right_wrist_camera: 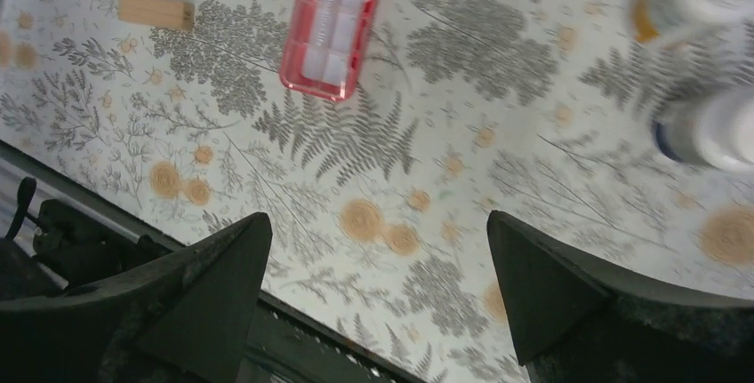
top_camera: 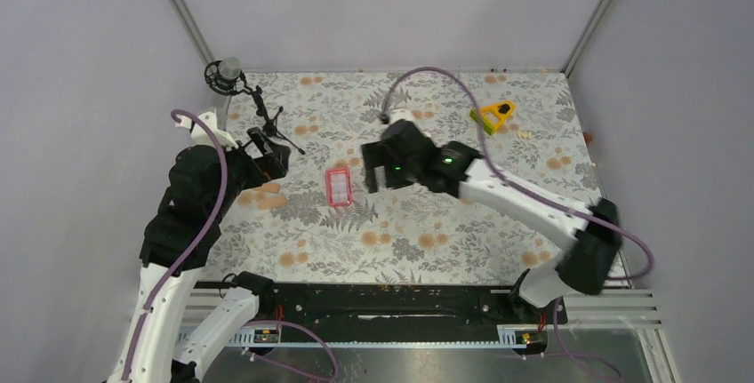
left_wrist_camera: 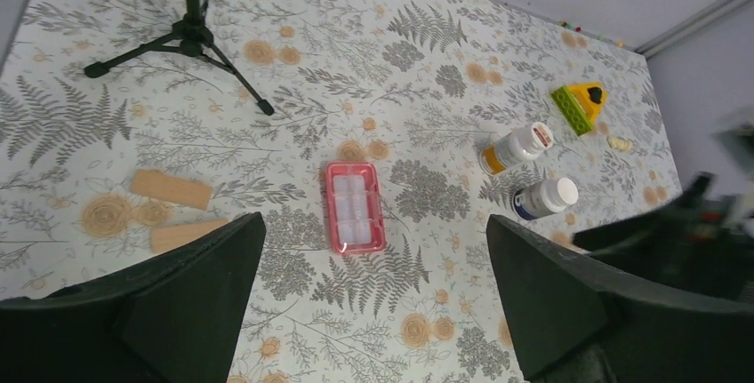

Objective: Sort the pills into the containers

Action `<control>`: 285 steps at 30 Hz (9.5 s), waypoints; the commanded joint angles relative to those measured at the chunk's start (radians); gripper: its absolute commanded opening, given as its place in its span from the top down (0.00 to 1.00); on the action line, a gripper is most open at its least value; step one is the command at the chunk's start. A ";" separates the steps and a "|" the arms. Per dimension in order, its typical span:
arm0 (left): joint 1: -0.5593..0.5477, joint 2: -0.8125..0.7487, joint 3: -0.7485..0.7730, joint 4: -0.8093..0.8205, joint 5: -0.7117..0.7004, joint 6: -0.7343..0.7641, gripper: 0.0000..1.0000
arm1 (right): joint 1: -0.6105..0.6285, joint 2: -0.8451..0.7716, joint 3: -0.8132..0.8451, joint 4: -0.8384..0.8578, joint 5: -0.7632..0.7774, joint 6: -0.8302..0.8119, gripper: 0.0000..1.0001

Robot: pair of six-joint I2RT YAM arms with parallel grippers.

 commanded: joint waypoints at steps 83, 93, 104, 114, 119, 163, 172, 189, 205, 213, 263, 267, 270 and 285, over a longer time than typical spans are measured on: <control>0.006 -0.030 -0.447 0.397 0.437 -0.177 0.05 | -0.132 0.483 0.093 0.536 -0.584 0.196 0.50; 0.007 -0.097 -0.521 0.596 0.335 -0.306 0.06 | -0.172 0.372 0.012 0.734 -0.840 0.352 0.50; 0.050 0.127 -0.366 0.727 0.418 -0.412 0.06 | -0.222 0.277 -0.021 0.744 -0.910 0.286 0.49; 0.050 0.215 -0.396 1.035 0.532 -0.564 0.06 | -0.248 0.263 -0.010 0.951 -0.961 0.525 0.49; 0.051 0.232 -0.407 1.143 0.560 -0.651 0.05 | -0.251 0.248 -0.015 1.062 -0.982 0.662 0.49; 0.029 0.417 -0.452 1.481 0.671 -0.852 0.38 | -0.251 0.233 -0.064 1.104 -1.004 0.739 0.50; 0.029 0.418 -0.467 1.517 0.682 -0.857 0.95 | -0.251 0.188 -0.047 0.982 -0.953 0.610 0.10; 0.030 0.398 -0.481 1.549 0.665 -0.867 1.00 | -0.252 0.182 -0.119 1.107 -0.918 0.708 0.21; 0.029 0.383 -0.526 1.628 0.648 -0.906 1.00 | -0.260 0.183 -0.133 1.160 -0.900 0.773 0.40; 0.030 0.377 -0.566 1.705 0.633 -0.942 1.00 | -0.264 0.173 -0.137 1.222 -0.891 0.858 0.59; 0.029 0.356 -0.525 1.506 0.620 -0.846 1.00 | -0.172 0.110 0.159 0.319 -0.618 0.104 0.13; 0.029 0.356 -0.526 1.510 0.625 -0.843 1.00 | -0.172 0.120 0.180 0.281 -0.572 0.102 0.30; 0.029 0.356 -0.524 1.518 0.628 -0.841 1.00 | -0.174 0.135 0.207 0.241 -0.558 0.111 0.42; 0.029 0.363 -0.517 1.518 0.632 -0.846 1.00 | -0.126 0.150 0.288 0.092 -0.430 -0.130 0.54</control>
